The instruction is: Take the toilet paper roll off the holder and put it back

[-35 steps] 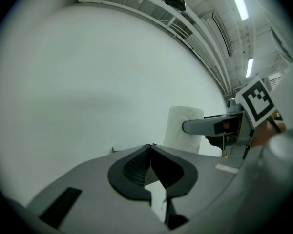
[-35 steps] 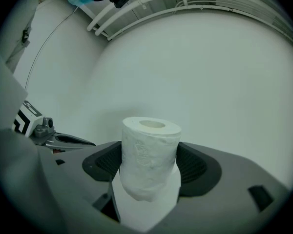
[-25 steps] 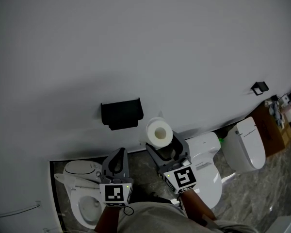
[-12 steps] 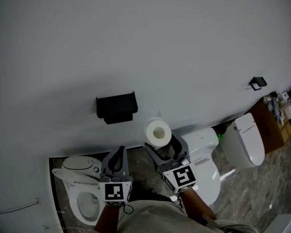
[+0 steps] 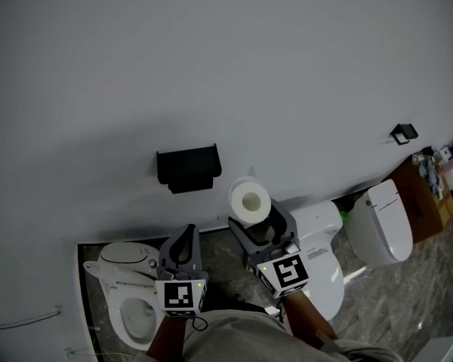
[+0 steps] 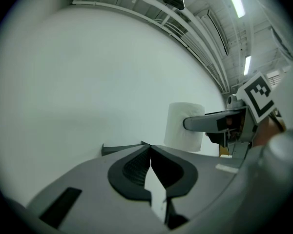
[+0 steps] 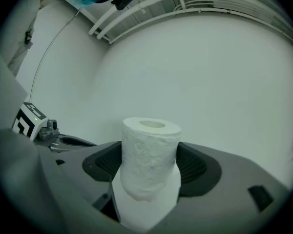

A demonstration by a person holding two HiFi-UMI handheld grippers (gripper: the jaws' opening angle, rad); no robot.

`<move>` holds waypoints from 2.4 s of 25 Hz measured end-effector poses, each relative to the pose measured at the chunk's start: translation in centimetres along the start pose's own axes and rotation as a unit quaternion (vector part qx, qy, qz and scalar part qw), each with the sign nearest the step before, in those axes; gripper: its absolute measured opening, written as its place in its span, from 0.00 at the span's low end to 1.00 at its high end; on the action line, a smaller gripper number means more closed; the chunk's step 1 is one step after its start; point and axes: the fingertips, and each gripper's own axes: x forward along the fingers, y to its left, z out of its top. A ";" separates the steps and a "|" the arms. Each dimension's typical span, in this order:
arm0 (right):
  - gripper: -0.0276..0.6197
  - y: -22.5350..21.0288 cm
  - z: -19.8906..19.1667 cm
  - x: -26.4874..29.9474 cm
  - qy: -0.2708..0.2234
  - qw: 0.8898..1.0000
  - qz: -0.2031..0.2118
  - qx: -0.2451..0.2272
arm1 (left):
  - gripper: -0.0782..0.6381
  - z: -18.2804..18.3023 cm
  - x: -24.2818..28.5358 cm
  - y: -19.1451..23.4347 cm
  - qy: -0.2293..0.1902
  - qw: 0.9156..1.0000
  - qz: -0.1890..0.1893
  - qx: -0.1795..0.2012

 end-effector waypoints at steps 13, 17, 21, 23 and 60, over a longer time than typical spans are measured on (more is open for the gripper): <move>0.56 1.2 7.3 4.4 -0.060 0.998 0.020 -0.025 | 0.13 1.8 -1.6 7.2 -0.024 0.998 0.056 0.026; 0.56 2.4 8.5 8.8 -0.065 0.997 0.035 -0.036 | 0.13 2.0 -0.2 11.5 -0.035 0.996 0.079 0.003; 0.56 3.9 9.7 10.9 -0.070 0.995 0.054 -0.042 | 0.13 2.3 -0.6 13.6 -0.044 0.994 0.098 -0.010; 0.56 4.6 10.1 12.1 -0.072 0.994 0.062 -0.045 | 0.13 2.3 -0.8 14.8 -0.041 0.993 0.106 -0.006; 0.56 7.0 -1.0 22.9 0.084 0.995 0.045 -0.024 | 0.13 -3.8 4.0 23.0 0.005 0.996 0.066 -0.066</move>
